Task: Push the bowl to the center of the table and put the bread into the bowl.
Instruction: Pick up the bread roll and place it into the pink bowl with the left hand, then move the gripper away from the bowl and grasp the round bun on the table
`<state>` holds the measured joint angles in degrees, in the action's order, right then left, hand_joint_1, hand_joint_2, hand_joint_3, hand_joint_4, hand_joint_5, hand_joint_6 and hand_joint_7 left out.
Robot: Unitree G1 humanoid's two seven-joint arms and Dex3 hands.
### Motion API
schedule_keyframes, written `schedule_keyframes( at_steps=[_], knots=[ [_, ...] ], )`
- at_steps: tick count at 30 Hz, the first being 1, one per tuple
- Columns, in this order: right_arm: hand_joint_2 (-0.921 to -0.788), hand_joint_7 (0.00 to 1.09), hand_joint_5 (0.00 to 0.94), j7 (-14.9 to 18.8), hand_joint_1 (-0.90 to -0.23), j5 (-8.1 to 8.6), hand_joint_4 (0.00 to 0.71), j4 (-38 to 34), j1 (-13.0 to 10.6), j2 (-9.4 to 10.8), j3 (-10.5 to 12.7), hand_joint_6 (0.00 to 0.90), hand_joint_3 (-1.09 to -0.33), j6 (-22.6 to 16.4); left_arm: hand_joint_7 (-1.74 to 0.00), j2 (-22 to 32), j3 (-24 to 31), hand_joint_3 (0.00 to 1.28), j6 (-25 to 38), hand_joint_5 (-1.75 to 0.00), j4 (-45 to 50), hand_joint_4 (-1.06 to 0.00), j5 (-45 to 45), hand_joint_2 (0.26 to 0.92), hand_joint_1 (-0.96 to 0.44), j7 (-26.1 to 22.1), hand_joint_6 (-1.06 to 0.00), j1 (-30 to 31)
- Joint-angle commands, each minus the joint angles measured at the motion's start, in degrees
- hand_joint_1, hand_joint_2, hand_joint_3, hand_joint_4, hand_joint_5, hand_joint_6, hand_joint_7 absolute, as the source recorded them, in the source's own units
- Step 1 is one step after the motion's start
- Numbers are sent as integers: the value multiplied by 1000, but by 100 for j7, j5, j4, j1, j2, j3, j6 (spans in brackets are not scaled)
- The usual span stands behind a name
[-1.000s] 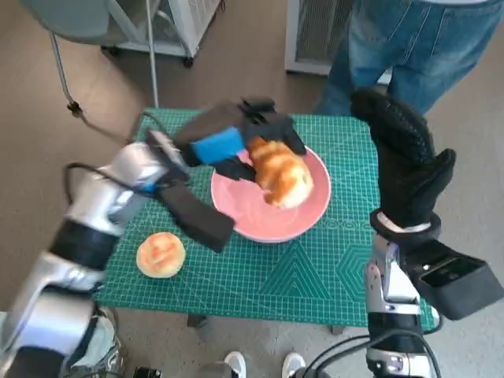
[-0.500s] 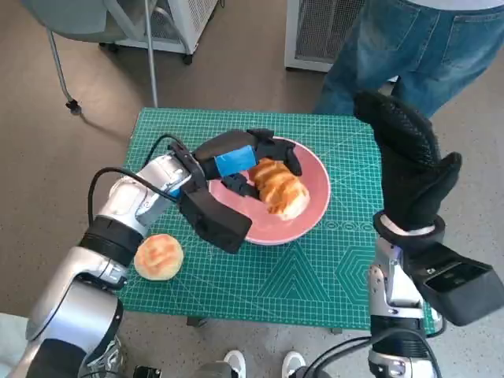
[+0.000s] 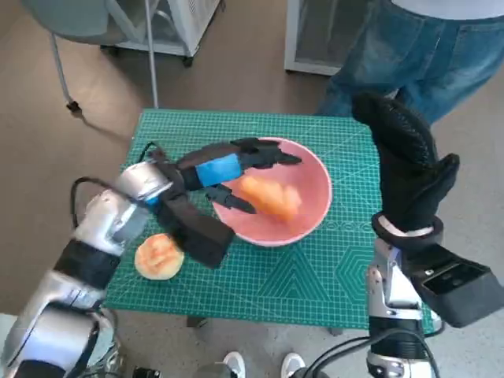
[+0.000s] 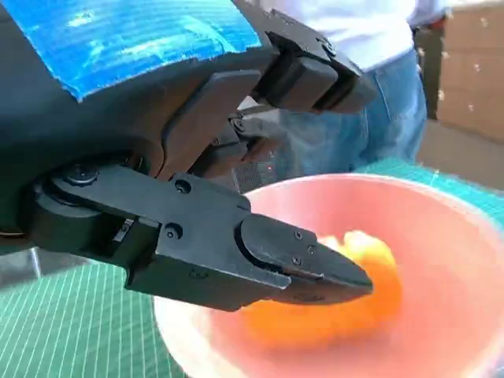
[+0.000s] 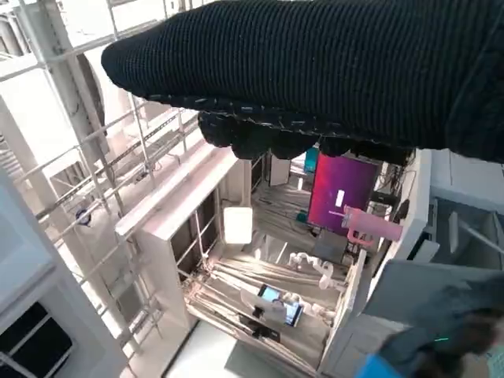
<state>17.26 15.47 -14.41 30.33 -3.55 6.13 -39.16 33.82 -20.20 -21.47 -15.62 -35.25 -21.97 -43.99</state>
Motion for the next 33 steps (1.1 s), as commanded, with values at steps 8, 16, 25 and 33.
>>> schedule_keyframes(
  at_steps=[8,16,25,33],
  knots=[
    [-921,704,27,-88,-579,-87,262,82,-203,71,-54,-1,-776,97,-87,1302,1958,0,533,1,2319,1,1105,835,-229,-748,-243,1681],
    [-921,704,28,-98,-577,-75,262,149,-236,78,-76,-1,-778,130,-79,2062,3020,0,52,-16,2618,-43,1125,824,-207,-675,-260,2882],
    [-921,702,28,-57,-581,8,260,141,-207,85,-82,-1,-779,207,-66,2412,3646,0,415,-19,2919,-91,1596,797,-169,-1364,-292,4035],
    [-921,701,31,-3,-582,61,264,66,-141,90,-91,-1,-780,253,-58,2264,3645,1,992,-18,3172,-128,1507,790,-135,-1569,-336,4531]
  ],
)
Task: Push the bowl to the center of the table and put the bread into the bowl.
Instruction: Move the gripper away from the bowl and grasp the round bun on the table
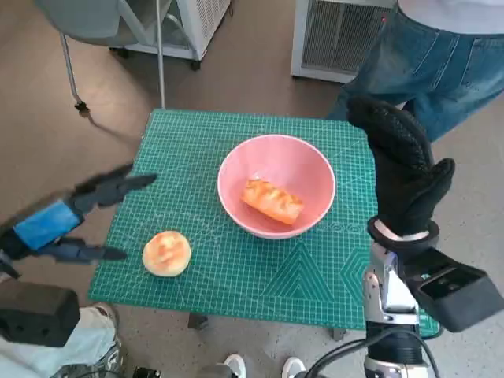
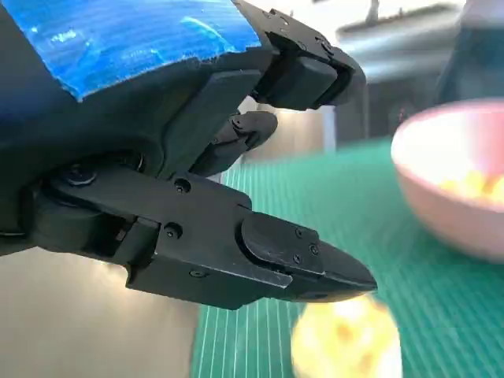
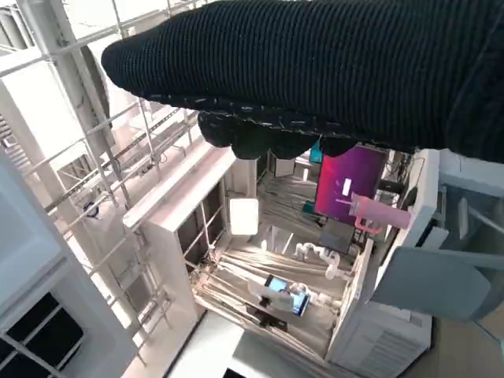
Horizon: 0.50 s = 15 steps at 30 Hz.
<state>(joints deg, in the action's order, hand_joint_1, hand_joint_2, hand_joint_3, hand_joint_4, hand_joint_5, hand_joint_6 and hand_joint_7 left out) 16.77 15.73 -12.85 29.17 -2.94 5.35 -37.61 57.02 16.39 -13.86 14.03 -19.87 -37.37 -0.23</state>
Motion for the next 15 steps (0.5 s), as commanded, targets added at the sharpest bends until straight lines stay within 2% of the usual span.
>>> schedule_keyframes(
  at_steps=[1,15],
  knots=[
    [-921,702,31,45,-582,30,264,-95,-12,31,-19,-1,-780,106,-58,-95,-63,1,279,-17,222,-130,-113,791,-135,17,-339,191],
    [-921,697,33,112,-581,11,263,-97,56,-39,-43,-1,-786,198,-29,-517,-860,8,310,-5,-128,-145,-619,812,-124,450,-362,137]
  ],
)
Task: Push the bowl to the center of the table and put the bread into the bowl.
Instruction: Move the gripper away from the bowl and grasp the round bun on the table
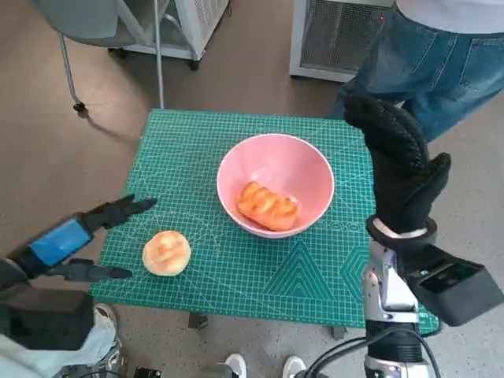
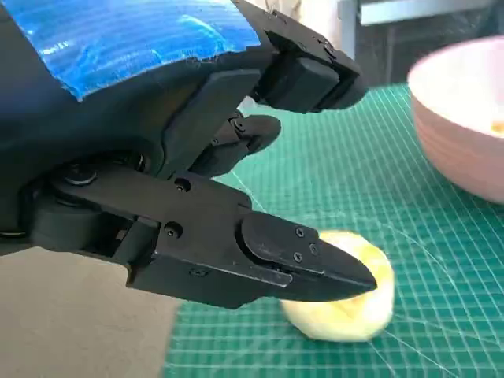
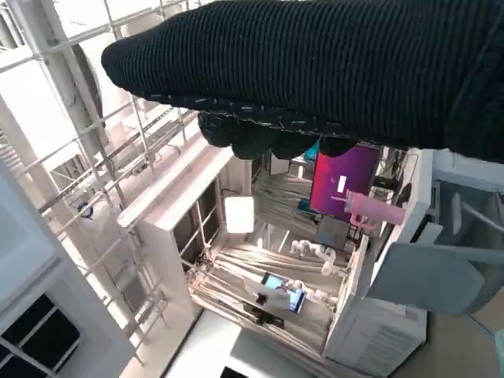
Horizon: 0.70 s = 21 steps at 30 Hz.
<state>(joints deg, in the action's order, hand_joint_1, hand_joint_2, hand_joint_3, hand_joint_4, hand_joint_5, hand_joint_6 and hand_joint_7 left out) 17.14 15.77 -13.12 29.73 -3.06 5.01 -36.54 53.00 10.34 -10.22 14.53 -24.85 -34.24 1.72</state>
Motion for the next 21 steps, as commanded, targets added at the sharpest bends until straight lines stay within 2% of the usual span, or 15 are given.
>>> schedule_keyframes(
  at_steps=[1,21],
  knots=[
    [-921,695,33,82,-581,6,263,-71,1,-32,-9,-1,-787,94,-28,-123,-310,9,-70,-4,-223,-145,-144,813,-122,162,-361,-82],
    [-921,686,35,214,-585,84,257,35,-83,-123,39,-1,-791,171,-7,-389,-1535,8,-685,-7,-1614,-160,-957,824,-102,889,-350,-835]
  ],
)
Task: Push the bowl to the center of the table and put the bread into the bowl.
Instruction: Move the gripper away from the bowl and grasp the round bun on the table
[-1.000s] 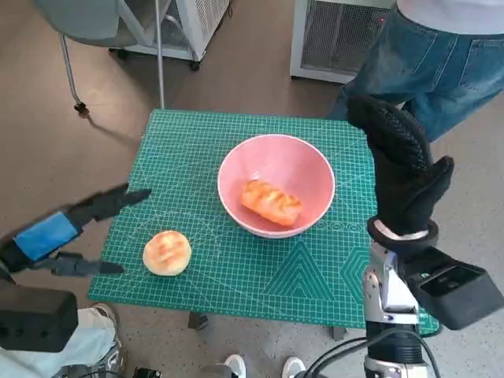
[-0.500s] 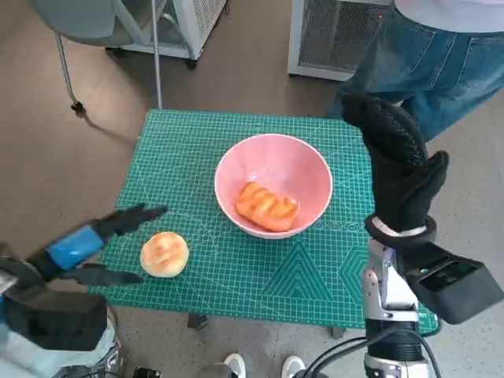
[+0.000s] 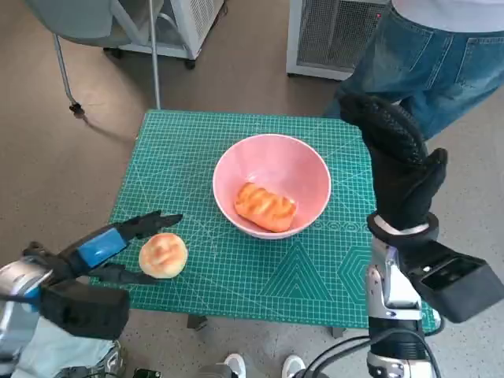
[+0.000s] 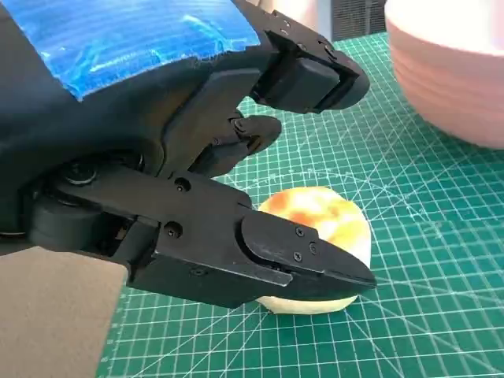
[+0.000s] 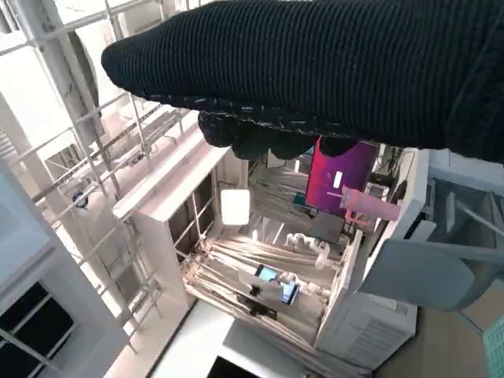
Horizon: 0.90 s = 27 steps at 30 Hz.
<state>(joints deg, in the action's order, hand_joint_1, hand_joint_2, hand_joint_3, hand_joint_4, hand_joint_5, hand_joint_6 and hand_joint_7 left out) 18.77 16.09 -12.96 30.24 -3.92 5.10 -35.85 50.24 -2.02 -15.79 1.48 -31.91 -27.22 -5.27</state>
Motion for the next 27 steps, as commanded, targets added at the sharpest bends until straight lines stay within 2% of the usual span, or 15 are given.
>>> schedule_keyframes(
  at_steps=[1,5,11,15,16,17,18,19,20,23,27],
  knots=[
    [-921,686,35,49,-585,55,257,30,-138,-41,34,-1,-791,110,-7,-127,-362,8,-147,-7,-381,-161,-299,824,-101,219,-349,-162],
    [-921,691,35,50,-583,66,256,71,-160,-51,53,-1,-793,146,-5,-179,-598,6,-190,-10,-697,-173,-436,823,-80,251,-348,-301],
    [-921,695,36,19,-587,37,255,106,-159,-38,66,-1,-792,189,-31,-222,-874,9,-181,-31,-1121,-242,-581,830,-15,208,-401,-597],
    [-921,696,37,4,-586,19,255,111,-168,-22,69,-1,-792,193,-120,-195,-1059,32,-117,-94,-1350,-444,-751,886,39,150,-538,-844],
    [-921,696,38,-2,-586,11,255,111,-169,-16,67,-1,-792,190,-146,-180,-1084,34,-129,-97,-1393,-468,-767,893,43,154,-544,-892],
    [-921,696,38,-5,-585,7,255,111,-170,-12,66,-1,-792,189,-293,-167,-1103,48,-138,-177,-1423,-538,-775,903,47,159,-542,-925],
    [-921,696,38,-8,-585,3,255,112,-174,-8,66,-1,-792,185,-372,-151,-1118,53,-174,-227,-1453,-552,-774,907,48,185,-527,-954],
    [-921,696,38,-11,-585,-1,255,102,-169,-5,67,-1,-792,181,-725,-140,-1132,115,-203,-627,-1486,-552,-771,912,31,206,-484,-982],
    [-921,696,38,-11,-584,-1,255,95,-169,-3,69,-1,-792,176,-959,-114,-1135,162,-273,-892,-1515,-544,-757,915,20,245,-448,-1002],
    [-921,696,39,-18,-584,-7,255,81,-162,1,75,-1,-792,169,-1132,-33,-1115,162,-497,-1185,-1598,-597,-663,919,8,343,-478,-1059],
    [-921,696,41,-25,-584,-7,257,42,-139,0,93,-1,-791,162,-1211,60,-981,132,-841,-1203,-1723,-657,-363,915,3,419,-534,-1150]
  ],
)
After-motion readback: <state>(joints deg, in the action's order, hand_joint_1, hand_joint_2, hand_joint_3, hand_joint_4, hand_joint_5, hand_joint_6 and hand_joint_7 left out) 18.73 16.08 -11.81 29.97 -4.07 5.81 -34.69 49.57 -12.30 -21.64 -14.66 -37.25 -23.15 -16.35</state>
